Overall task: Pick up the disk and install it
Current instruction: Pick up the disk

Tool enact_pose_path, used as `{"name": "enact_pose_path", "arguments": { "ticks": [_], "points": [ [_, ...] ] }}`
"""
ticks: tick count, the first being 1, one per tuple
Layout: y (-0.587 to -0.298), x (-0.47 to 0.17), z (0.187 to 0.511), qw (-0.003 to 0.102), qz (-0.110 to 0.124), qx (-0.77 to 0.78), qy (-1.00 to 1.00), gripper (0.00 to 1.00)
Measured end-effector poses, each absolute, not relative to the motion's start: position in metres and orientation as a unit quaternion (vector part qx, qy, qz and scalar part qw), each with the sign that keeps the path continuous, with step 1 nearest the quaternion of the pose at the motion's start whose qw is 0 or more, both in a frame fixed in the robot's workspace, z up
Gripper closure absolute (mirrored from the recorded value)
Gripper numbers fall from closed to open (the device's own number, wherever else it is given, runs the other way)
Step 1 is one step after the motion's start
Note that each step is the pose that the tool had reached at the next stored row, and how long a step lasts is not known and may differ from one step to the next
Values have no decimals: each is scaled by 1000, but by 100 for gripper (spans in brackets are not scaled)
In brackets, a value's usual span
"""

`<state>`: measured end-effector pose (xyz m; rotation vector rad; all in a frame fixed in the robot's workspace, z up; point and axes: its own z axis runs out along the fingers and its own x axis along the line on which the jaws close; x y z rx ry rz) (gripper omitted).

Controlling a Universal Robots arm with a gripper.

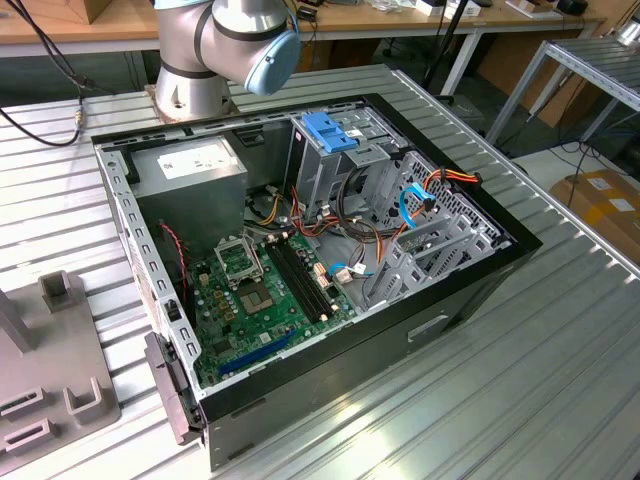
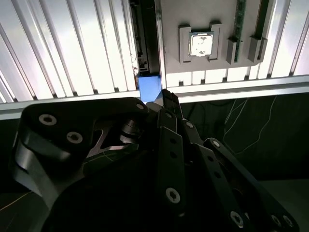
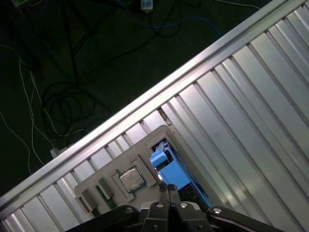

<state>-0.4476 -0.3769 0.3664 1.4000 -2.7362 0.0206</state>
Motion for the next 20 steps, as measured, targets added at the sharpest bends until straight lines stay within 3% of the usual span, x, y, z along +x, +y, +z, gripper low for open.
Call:
{"name": "enact_pose_path", "arguments": {
  "ticks": [20],
  "points": [
    [-376, -448, 366, 33, 9, 524, -851, 89]
  ]
}}
